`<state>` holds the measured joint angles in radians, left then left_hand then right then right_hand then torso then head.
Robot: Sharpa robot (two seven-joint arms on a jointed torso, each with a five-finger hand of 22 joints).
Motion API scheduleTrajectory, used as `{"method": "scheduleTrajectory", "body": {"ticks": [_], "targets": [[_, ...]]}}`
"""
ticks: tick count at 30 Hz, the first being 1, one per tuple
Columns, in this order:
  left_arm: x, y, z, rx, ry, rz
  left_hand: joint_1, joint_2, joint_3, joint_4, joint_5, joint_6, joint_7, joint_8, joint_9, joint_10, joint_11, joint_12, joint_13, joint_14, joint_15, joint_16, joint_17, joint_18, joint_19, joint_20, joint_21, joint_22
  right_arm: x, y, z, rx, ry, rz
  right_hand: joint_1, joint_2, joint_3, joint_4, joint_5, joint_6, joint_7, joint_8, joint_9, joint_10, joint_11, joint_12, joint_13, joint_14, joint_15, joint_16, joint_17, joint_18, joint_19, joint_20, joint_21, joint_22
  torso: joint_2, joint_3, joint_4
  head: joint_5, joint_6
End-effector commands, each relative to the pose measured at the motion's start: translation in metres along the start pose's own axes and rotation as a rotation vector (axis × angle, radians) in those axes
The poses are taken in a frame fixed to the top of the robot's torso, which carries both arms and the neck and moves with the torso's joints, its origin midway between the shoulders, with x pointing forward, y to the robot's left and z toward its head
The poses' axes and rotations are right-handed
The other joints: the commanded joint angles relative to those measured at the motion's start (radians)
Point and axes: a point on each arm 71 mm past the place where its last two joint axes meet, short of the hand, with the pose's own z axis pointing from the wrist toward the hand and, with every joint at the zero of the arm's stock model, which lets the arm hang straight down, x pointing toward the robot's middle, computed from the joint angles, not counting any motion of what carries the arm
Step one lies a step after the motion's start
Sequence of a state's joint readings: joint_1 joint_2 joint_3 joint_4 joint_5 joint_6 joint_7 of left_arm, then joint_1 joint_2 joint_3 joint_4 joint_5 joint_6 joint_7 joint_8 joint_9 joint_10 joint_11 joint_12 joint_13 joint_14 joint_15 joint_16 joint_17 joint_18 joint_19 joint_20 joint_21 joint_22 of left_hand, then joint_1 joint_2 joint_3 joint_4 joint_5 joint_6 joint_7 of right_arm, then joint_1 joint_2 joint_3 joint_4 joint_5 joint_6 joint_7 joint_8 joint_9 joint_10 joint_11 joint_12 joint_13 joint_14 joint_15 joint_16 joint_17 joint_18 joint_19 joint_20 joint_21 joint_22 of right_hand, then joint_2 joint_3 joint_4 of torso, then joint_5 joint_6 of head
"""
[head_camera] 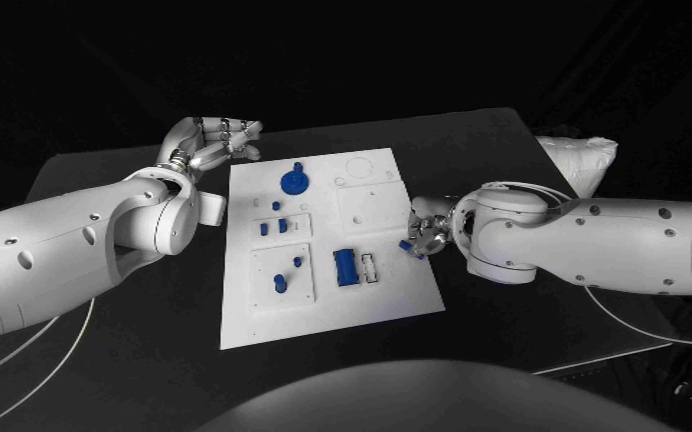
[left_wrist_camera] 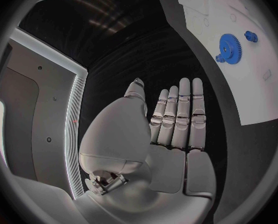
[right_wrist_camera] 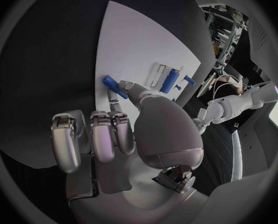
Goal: Assemble the parts on the task board
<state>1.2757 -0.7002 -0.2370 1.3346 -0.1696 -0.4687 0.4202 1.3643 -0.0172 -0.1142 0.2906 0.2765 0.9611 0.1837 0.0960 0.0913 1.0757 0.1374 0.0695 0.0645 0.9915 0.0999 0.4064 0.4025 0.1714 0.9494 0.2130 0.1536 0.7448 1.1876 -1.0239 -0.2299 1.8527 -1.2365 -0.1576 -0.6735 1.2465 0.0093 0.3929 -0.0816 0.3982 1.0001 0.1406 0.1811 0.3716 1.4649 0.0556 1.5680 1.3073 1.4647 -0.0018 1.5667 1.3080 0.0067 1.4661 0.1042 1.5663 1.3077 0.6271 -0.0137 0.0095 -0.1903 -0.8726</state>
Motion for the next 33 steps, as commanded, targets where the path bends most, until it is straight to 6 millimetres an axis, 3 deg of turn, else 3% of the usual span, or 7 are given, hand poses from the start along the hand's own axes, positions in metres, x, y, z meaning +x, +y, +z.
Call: {"method": "scheduleTrajectory", "body": {"ticks": [1, 19, 33], "targets": [[0.003, -0.001, 0.001, 0.008, 0.019, -0.004, -0.001, 0.011, -0.006, 0.002, 0.007, -0.009, -0.001, 0.005, 0.001, -0.007, 0.001, 0.004, 0.001, -0.009, 0.000, 0.001, -0.001, 0.011, 0.004, 0.001, -0.006, -0.002, 0.008, -0.004, 0.000, 0.038, 0.101, 0.178, 0.000, 0.007, 0.003, -0.001, -0.006, 0.014, -0.009, 0.000, 0.006, 0.106, 0.009, 0.003, 0.263, 0.106, 0.009, 0.004, 0.263, -0.007, 0.105, 0.006, 0.004, 0.263, 0.000, 0.0001, -0.0007, 0.002, 0.000], [0.003, -0.001, 0.001, 0.005, 0.020, -0.003, -0.001, 0.011, -0.006, 0.002, 0.007, -0.009, -0.001, 0.005, 0.001, -0.007, 0.001, 0.004, 0.001, -0.009, 0.000, 0.001, -0.001, 0.011, 0.004, 0.001, -0.006, -0.002, 0.019, 0.002, -0.002, 0.038, 0.359, 0.640, -0.004, 0.002, -0.001, -0.001, -0.004, 0.022, -0.009, -0.007, -0.003, 0.106, 0.010, 0.003, 0.263, 0.106, 0.010, 0.004, 0.263, -0.007, 0.105, 0.008, 0.004, 0.263, 0.000, -0.0006, 0.0005, 0.011, 0.000], [0.003, -0.001, 0.001, 0.005, 0.021, -0.002, -0.001, 0.011, -0.006, 0.002, 0.007, -0.009, -0.001, 0.005, 0.001, -0.007, 0.001, 0.004, 0.001, -0.009, 0.000, 0.001, -0.001, 0.011, 0.004, 0.001, -0.006, -0.002, 0.021, 0.004, 0.005, 0.068, 0.410, 0.788, -0.013, -0.002, -0.009, 0.004, -0.011, 0.027, -0.011, -0.015, -0.011, 0.106, 0.009, 0.003, 0.263, 0.106, 0.010, 0.004, 0.263, -0.007, 0.105, 0.009, 0.004, 0.263, 0.001, -0.0003, 0.0004, 0.013, 0.000]]}}
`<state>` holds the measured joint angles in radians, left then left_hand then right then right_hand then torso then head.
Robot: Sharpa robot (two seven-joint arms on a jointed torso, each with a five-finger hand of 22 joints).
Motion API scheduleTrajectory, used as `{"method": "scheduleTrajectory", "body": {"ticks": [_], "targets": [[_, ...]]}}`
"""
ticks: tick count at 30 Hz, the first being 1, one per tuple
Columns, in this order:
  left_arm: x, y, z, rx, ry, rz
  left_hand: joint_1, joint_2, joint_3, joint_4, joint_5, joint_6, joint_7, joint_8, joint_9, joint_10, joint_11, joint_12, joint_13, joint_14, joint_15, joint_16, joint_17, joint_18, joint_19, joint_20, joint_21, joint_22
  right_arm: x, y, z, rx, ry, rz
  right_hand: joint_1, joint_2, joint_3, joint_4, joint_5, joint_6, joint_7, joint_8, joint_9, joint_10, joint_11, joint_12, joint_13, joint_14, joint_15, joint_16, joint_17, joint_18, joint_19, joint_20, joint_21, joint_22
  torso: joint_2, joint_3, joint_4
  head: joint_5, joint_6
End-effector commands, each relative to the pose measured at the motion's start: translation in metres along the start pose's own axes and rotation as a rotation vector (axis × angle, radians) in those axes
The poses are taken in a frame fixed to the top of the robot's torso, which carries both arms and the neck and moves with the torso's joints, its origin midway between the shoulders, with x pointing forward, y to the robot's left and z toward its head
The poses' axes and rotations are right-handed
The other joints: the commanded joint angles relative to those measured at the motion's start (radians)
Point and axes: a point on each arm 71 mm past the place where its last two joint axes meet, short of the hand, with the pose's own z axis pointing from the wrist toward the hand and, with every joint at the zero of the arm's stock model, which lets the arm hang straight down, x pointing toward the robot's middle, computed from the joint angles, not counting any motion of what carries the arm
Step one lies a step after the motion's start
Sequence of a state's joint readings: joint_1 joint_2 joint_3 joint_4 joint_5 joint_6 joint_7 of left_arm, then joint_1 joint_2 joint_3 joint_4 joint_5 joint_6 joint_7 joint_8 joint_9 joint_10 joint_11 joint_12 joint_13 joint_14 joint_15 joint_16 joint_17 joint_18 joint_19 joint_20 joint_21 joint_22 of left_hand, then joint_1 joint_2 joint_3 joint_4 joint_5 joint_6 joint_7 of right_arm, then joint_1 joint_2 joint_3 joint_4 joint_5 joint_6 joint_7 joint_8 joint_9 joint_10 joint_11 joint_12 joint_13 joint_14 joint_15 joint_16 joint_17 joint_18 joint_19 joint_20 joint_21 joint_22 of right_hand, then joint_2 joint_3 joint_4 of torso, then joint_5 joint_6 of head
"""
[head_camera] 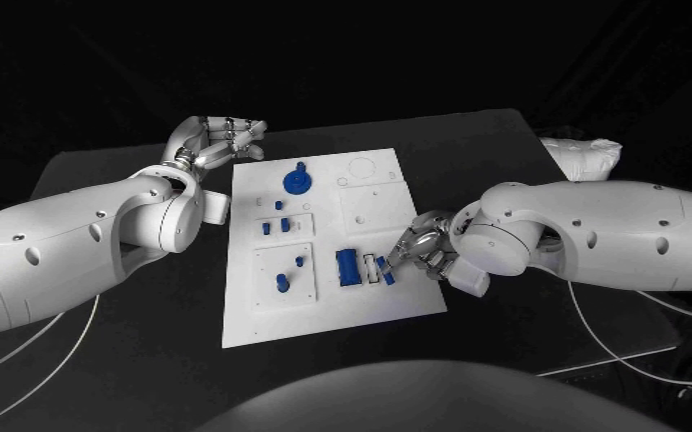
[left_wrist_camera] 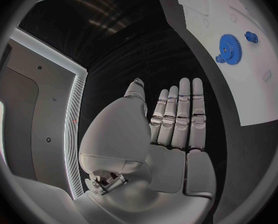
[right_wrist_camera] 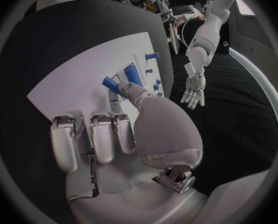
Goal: Assemble the parts on the task board
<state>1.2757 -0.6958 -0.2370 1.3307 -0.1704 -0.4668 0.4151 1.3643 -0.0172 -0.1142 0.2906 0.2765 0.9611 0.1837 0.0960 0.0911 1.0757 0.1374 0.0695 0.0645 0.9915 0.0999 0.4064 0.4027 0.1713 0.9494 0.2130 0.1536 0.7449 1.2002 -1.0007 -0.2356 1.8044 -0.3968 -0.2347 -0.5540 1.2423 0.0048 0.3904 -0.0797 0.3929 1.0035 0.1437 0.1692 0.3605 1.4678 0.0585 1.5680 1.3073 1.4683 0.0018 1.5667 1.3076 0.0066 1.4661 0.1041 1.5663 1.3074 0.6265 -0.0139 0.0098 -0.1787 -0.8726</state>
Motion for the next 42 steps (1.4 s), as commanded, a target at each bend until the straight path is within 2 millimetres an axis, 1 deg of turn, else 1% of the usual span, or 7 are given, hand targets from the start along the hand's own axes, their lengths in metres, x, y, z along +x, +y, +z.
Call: {"method": "scheduleTrajectory", "body": {"ticks": [1, 8, 12, 20, 35, 42], "targets": [[0.002, -0.001, 0.000, 0.009, 0.018, -0.002, -0.001, 0.011, -0.006, 0.002, 0.007, -0.009, -0.001, 0.005, 0.001, -0.007, 0.001, 0.004, 0.001, -0.009, 0.000, 0.001, -0.001, 0.011, 0.004, 0.001, -0.006, -0.002, 0.001, 0.000, 0.002, -0.004, 0.025, 0.076, -0.008, 0.002, -0.007, 0.002, -0.006, 0.024, -0.014, -0.003, 0.000, 0.103, 0.006, 0.003, 0.263, 0.102, 0.006, 0.004, 0.263, -0.007, 0.105, 0.009, 0.004, 0.263, 0.001, -0.0001, 0.0000, 0.001, 0.000], [0.002, -0.001, 0.000, 0.009, 0.018, -0.001, -0.001, 0.011, -0.006, 0.002, 0.007, -0.009, -0.001, 0.005, 0.001, -0.007, 0.001, 0.004, 0.001, -0.009, 0.000, 0.001, -0.001, 0.011, 0.004, 0.001, -0.006, -0.002, -0.002, 0.000, 0.004, 0.001, 0.017, 0.087, -0.012, 0.002, -0.010, 0.004, -0.008, 0.026, -0.014, -0.007, -0.003, 0.103, 0.006, 0.003, 0.263, 0.102, 0.005, 0.004, 0.263, -0.007, 0.105, 0.009, 0.004, 0.263, 0.000, -0.0002, -0.0011, 0.002, 0.000], [0.003, -0.002, 0.000, 0.009, 0.019, -0.001, -0.001, 0.011, -0.006, 0.002, 0.007, -0.009, -0.001, 0.005, 0.001, -0.007, 0.001, 0.004, 0.001, -0.009, 0.000, 0.001, -0.001, 0.011, 0.004, 0.001, -0.006, -0.002, -0.002, 0.000, 0.006, 0.008, 0.019, 0.085, -0.016, 0.002, -0.014, 0.007, -0.012, 0.026, -0.014, -0.011, -0.008, 0.103, 0.006, 0.003, 0.263, 0.102, 0.005, 0.004, 0.263, -0.007, 0.105, 0.009, 0.004, 0.263, 0.001, 0.0000, -0.0004, 0.001, 0.000], [0.002, -0.001, 0.000, 0.008, 0.017, 0.000, -0.001, 0.011, -0.006, 0.002, 0.007, -0.009, -0.001, 0.005, 0.001, -0.007, 0.001, 0.004, 0.001, -0.009, 0.000, 0.001, -0.001, 0.011, 0.004, 0.001, -0.006, -0.002, 0.000, 0.002, 0.010, 0.018, 0.025, 0.080, -0.020, 0.000, -0.020, 0.011, -0.018, 0.022, -0.012, -0.023, -0.017, 0.103, 0.008, 0.003, 0.263, 0.102, 0.004, 0.004, 0.263, -0.007, 0.105, 0.010, 0.004, 0.263, 0.001, -0.0002, -0.0003, 0.002, 0.000], [0.002, -0.001, 0.000, 0.008, 0.019, -0.001, -0.001, 0.011, -0.006, 0.002, 0.007, -0.009, -0.001, 0.005, 0.001, -0.007, 0.001, 0.004, 0.001, -0.009, 0.000, 0.001, -0.001, 0.011, 0.004, 0.001, -0.006, -0.002, 0.001, 0.002, 0.012, 0.038, 0.014, 0.072, -0.024, 0.000, -0.025, 0.014, -0.023, 0.019, -0.009, -0.032, -0.025, 0.103, 0.010, 0.003, 0.263, 0.102, 0.003, 0.004, 0.263, -0.007, 0.105, 0.010, 0.004, 0.263, 0.000, 0.0002, -0.0005, 0.002, 0.000], [0.002, -0.001, 0.000, 0.008, 0.020, 0.000, -0.001, 0.011, -0.006, 0.002, 0.007, -0.009, -0.001, 0.005, 0.001, -0.007, 0.001, 0.004, 0.001, -0.009, 0.000, 0.001, -0.001, 0.011, 0.004, 0.001, -0.006, -0.002, 0.002, 0.003, 0.013, 0.043, 0.018, 0.065, -0.029, -0.004, -0.034, 0.018, -0.029, 0.004, -0.001, -0.050, -0.039, 0.103, 0.016, 0.003, 0.263, 0.102, 0.006, 0.004, 0.263, -0.007, 0.105, 0.012, 0.004, 0.263, 0.000, -0.0002, -0.0002, 0.002, 0.000]]}}
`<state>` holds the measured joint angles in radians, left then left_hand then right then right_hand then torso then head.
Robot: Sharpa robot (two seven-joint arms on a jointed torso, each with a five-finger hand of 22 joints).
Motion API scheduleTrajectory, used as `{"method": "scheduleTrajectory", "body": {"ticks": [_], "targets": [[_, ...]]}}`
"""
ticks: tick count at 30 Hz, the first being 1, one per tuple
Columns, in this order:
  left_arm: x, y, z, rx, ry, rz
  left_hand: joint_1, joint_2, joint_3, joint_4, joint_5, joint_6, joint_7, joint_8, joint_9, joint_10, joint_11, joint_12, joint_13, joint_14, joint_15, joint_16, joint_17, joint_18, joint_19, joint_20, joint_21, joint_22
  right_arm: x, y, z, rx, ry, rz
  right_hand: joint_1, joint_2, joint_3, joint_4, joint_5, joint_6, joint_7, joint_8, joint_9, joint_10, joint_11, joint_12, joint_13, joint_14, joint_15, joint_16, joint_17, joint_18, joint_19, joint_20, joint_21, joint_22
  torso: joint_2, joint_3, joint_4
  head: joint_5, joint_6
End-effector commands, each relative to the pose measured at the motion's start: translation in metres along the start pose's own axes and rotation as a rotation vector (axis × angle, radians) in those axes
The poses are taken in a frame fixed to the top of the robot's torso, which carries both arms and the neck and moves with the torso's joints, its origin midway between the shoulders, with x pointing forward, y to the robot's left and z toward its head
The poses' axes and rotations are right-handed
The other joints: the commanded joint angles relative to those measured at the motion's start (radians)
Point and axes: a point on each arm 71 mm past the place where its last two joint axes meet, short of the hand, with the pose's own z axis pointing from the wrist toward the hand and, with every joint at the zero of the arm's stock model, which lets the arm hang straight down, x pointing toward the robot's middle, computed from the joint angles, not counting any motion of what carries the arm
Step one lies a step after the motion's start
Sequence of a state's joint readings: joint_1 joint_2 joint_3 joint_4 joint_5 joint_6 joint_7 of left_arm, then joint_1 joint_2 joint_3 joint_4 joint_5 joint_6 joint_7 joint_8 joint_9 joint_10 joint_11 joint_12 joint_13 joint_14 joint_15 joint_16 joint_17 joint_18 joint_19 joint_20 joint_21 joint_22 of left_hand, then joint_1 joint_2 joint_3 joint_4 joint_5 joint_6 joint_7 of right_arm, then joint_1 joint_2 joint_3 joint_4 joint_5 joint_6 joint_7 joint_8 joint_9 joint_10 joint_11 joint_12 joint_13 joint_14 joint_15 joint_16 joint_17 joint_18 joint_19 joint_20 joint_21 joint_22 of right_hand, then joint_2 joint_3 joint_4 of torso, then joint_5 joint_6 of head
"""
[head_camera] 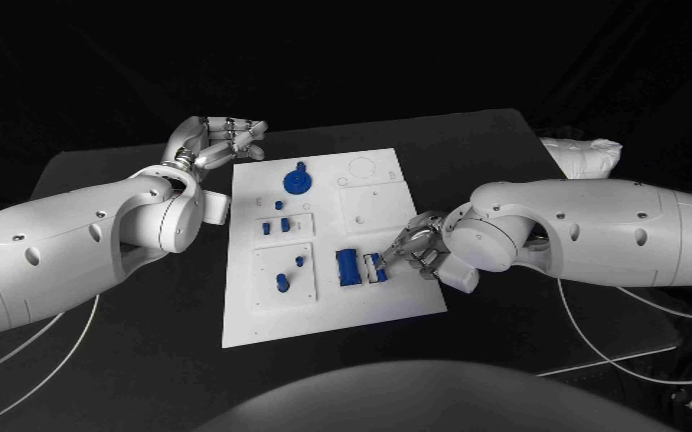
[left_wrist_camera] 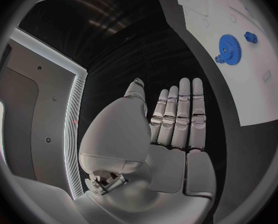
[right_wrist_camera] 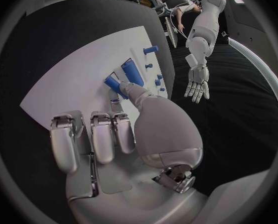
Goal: Assemble the parts on the task board
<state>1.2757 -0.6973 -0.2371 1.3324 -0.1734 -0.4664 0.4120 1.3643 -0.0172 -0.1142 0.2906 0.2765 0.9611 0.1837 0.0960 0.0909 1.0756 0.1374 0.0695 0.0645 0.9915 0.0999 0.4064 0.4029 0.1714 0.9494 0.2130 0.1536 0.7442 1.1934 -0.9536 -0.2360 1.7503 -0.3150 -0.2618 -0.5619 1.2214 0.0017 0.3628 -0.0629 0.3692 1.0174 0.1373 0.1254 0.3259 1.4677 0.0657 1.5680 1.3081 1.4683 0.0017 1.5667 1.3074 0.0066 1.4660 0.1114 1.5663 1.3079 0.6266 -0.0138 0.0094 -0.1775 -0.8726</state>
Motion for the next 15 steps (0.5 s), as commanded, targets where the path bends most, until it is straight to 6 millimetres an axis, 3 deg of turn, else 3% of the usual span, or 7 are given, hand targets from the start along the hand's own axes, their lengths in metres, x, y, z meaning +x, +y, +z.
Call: {"method": "scheduleTrajectory", "body": {"ticks": [1, 15], "targets": [[0.0025, -0.0016, 0.0003, 0.010, 0.018, -0.002, -0.001, 0.011, -0.006, 0.002, 0.007, -0.009, -0.001, 0.005, 0.002, -0.007, 0.001, 0.004, 0.001, -0.009, 0.000, 0.001, -0.001, 0.011, 0.004, 0.001, -0.006, -0.001, 0.0026, 0.0001, 0.0006, 0.009, 0.008, -0.015, -0.008, -0.001, -0.008, 0.002, -0.006, -0.011, 0.007, -0.007, -0.005, 0.103, 0.010, 0.003, 0.263, 0.102, 0.007, 0.004, 0.263, -0.007, 0.105, 0.005, 0.004, 0.263, 0.000, -0.0001, 0.0000, 0.001, 0.000], [0.0031, -0.0016, 0.0005, 0.010, 0.020, -0.001, -0.001, 0.011, -0.006, 0.002, 0.007, -0.009, -0.001, 0.005, 0.002, -0.007, 0.001, 0.004, 0.001, -0.009, 0.000, 0.001, -0.001, 0.011, 0.004, 0.001, -0.006, -0.001, 0.0054, 0.0016, 0.0014, 0.015, 0.010, -0.034, -0.011, -0.007, -0.021, 0.005, -0.012, -0.032, 0.019, -0.025, -0.021, 0.103, 0.022, 0.003, 0.263, 0.102, 0.013, 0.004, 0.263, -0.007, 0.105, 0.010, 0.004, 0.263, 0.001, -0.0002, 0.0000, 0.001, 0.000]]}}
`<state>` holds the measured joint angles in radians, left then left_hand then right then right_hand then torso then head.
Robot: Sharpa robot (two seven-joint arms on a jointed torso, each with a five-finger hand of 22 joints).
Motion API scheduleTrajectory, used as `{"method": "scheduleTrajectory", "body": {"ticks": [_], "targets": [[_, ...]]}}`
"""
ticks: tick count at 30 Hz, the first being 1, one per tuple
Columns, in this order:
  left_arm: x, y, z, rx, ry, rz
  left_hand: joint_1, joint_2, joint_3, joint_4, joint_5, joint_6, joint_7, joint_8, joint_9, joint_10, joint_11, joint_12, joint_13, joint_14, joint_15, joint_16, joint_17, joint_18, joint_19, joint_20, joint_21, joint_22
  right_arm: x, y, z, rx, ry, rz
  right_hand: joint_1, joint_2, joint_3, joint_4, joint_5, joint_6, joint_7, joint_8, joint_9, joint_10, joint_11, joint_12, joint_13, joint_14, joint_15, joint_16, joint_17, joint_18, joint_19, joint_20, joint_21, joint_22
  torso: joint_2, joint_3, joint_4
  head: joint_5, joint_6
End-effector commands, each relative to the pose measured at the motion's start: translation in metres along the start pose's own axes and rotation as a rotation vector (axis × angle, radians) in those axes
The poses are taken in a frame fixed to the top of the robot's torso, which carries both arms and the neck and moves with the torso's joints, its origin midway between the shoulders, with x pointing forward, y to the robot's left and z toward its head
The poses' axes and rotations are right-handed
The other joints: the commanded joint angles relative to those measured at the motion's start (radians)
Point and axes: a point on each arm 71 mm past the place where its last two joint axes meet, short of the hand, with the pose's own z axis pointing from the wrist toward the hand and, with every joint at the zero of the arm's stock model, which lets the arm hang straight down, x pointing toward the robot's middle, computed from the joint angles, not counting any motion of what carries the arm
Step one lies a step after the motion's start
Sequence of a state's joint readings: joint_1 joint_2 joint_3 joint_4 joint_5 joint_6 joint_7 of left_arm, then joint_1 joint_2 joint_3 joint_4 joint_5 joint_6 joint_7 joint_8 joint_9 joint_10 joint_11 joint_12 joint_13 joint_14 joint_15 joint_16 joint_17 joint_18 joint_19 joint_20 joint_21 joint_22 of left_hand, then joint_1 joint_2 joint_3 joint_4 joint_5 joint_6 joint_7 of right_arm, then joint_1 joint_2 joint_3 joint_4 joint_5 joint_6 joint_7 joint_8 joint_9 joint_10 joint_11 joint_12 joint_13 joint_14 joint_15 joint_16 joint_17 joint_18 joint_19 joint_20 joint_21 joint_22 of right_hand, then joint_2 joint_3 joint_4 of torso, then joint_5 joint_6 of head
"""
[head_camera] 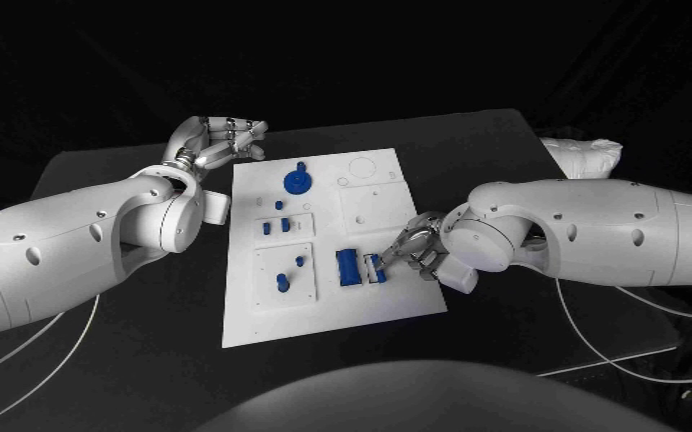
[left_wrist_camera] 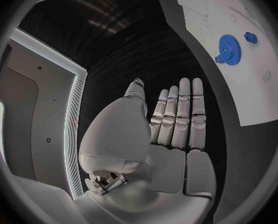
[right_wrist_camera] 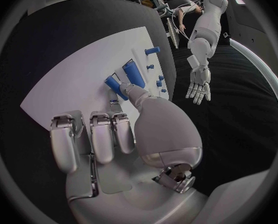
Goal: Assemble the parts on the task board
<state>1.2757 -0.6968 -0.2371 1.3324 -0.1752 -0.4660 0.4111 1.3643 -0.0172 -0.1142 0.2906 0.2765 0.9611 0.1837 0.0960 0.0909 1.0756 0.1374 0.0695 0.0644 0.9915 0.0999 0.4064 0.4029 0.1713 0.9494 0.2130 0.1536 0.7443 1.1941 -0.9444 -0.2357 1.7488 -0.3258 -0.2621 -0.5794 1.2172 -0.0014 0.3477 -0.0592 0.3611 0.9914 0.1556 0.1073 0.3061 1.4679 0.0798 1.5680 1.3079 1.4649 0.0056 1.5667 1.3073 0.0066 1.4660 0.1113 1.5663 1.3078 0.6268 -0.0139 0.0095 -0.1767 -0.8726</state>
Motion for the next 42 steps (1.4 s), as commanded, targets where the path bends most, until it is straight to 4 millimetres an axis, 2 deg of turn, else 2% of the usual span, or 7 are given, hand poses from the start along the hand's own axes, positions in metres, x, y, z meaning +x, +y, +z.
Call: {"method": "scheduleTrajectory", "body": {"ticks": [1, 17, 25, 35, 38, 42], "targets": [[0.0028, -0.0016, 0.0005, 0.010, 0.019, -0.002, -0.001, 0.011, -0.006, 0.002, 0.007, -0.009, -0.001, 0.005, 0.002, -0.007, 0.001, 0.004, 0.001, -0.009, 0.000, 0.001, -0.001, 0.011, 0.004, 0.001, -0.006, -0.001, 0.0033, 0.0001, 0.0004, 0.004, 0.011, -0.022, -0.007, -0.004, -0.007, 0.001, -0.005, -0.008, 0.002, -0.008, -0.003, 0.103, 0.009, 0.003, 0.263, 0.106, 0.009, 0.004, 0.263, -0.007, 0.105, 0.011, 0.004, 0.263, 0.001, 0.0000, -0.0001, 0.000, 0.000], [0.0043, -0.0017, 0.0009, 0.009, 0.025, -0.004, 0.000, 0.013, -0.009, 0.002, 0.007, -0.010, -0.001, 0.006, 0.002, -0.006, 0.001, 0.004, 0.001, -0.010, 0.000, 0.002, -0.002, 0.011, 0.005, 0.002, -0.008, -0.004, 0.0061, 0.0011, 0.0008, 0.007, 0.023, -0.033, -0.033, -0.035, -0.054, 0.017, -0.052, -0.026, 0.013, -0.018, -0.022, 0.103, 0.020, 0.003, 0.263, 0.106, 0.015, 0.004, 0.263, -0.007, 0.105, 0.018, 0.004, 0.263, 0.000, 0.0002, 0.0007, 0.002, 0.000], [0.0034, -0.0015, 0.0006, 0.008, 0.023, -0.004, 0.000, 0.013, -0.009, 0.002, 0.007, -0.010, -0.001, 0.006, 0.002, -0.006, 0.001, 0.004, 0.001, -0.010, 0.000, 0.002, -0.002, 0.011, 0.005, 0.002, -0.008, -0.004, 0.0073, 0.0015, 0.0009, 0.009, 0.028, -0.039, -0.032, -0.045, -0.064, 0.014, -0.058, -0.032, 0.014, -0.020, -0.025, 0.103, 0.021, 0.003, 0.263, 0.106, 0.016, 0.004, 0.263, -0.007, 0.105, 0.019, 0.004, 0.263, 0.000, -0.0003, 0.0000, 0.003, 0.000], [0.0035, -0.0015, 0.0004, 0.007, 0.024, -0.004, 0.000, 0.013, -0.009, 0.002, 0.007, -0.010, -0.001, 0.006, 0.002, -0.006, 0.001, 0.004, 0.001, -0.010, 0.000, 0.002, -0.002, 0.011, 0.005, 0.002, -0.008, -0.004, 0.0085, 0.0026, 0.0011, 0.006, 0.027, -0.055, -0.026, -0.044, -0.065, 0.011, -0.055, -0.038, 0.013, -0.021, -0.028, 0.103, 0.020, 0.003, 0.263, 0.106, 0.016, 0.004, 0.263, -0.007, 0.105, 0.020, 0.004, 0.263, 0.000, -0.0002, -0.0002, 0.004, 0.000], [0.0033, -0.0015, 0.0004, 0.007, 0.023, -0.004, 0.000, 0.013, -0.009, 0.002, 0.007, -0.010, -0.001, 0.006, 0.002, -0.006, 0.001, 0.004, 0.001, -0.010, 0.000, 0.002, -0.002, 0.011, 0.005, 0.002, -0.008, -0.004, 0.0087, 0.0030, 0.0010, 0.001, 0.023, -0.061, -0.025, -0.043, -0.066, 0.011, -0.054, -0.040, 0.010, -0.020, -0.028, 0.103, 0.019, 0.003, 0.263, 0.106, 0.015, 0.004, 0.263, -0.007, 0.105, 0.020, 0.004, 0.263, 0.000, -0.0001, -0.0003, 0.004, 0.000], [0.0033, -0.0015, 0.0004, 0.007, 0.023, -0.004, 0.001, 0.013, -0.010, 0.002, 0.007, -0.010, -0.001, 0.006, 0.002, -0.006, 0.001, 0.004, 0.001, -0.011, 0.000, 0.002, -0.003, 0.011, 0.005, 0.002, -0.009, -0.004, 0.0088, 0.0034, 0.0008, -0.004, 0.018, -0.063, -0.023, -0.038, -0.075, 0.013, -0.053, -0.036, -0.006, -0.003, -0.023, 0.103, 0.006, 0.003, 0.263, 0.106, 0.007, 0.004, 0.263, -0.007, 0.105, 0.014, 0.004, 0.263, 0.000, -0.0003, -0.0003, 0.004, 0.000]]}}
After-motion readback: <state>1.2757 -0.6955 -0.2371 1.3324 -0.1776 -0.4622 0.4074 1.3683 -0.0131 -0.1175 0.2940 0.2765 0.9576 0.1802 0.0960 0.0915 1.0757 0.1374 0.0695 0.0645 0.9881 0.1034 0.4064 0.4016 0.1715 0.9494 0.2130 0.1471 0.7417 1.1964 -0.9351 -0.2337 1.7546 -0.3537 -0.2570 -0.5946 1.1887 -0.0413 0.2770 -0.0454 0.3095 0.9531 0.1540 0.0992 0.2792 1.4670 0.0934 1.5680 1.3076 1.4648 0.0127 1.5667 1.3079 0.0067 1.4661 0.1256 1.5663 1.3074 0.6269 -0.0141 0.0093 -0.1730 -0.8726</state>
